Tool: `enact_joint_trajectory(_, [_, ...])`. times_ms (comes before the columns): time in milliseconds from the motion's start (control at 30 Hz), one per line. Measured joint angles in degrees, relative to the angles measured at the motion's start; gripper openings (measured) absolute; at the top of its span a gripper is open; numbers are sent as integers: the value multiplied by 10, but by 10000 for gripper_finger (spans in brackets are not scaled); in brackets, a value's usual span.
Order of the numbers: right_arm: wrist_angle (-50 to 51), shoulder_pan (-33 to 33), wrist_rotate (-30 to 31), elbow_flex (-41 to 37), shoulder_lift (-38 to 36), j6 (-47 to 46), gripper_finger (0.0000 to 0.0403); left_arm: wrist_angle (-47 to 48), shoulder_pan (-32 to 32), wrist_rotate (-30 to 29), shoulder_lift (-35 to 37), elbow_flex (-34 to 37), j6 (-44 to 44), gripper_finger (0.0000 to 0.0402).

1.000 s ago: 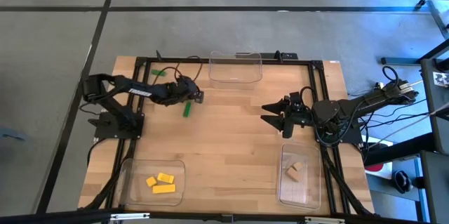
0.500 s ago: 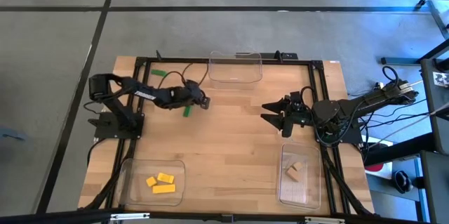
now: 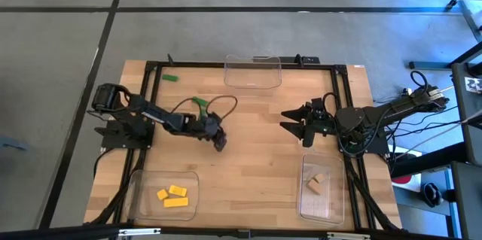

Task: Sort & place blocks by color
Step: Put the light brown block into bottom right transparent the bin

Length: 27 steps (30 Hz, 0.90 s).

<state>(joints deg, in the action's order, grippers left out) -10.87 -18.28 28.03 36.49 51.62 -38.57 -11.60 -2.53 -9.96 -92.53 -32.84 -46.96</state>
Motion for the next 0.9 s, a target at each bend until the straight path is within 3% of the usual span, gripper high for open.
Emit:
enact_joint_trajectory(200, [0,0,0,0,0,-2,307,12,-17,18,44,3,69,0])
enact_joint_trajectory(467, [0,0,8,0,0,-3,307,28,73,134,140,2,247,12])
enact_joint_trajectory(633, [5,0,9,1,0,-26,307,67,117,187,146,-15,213,59])
enact_joint_trajectory(900, [19,0,9,1,0,-31,307,65,100,169,146,-32,83,166])
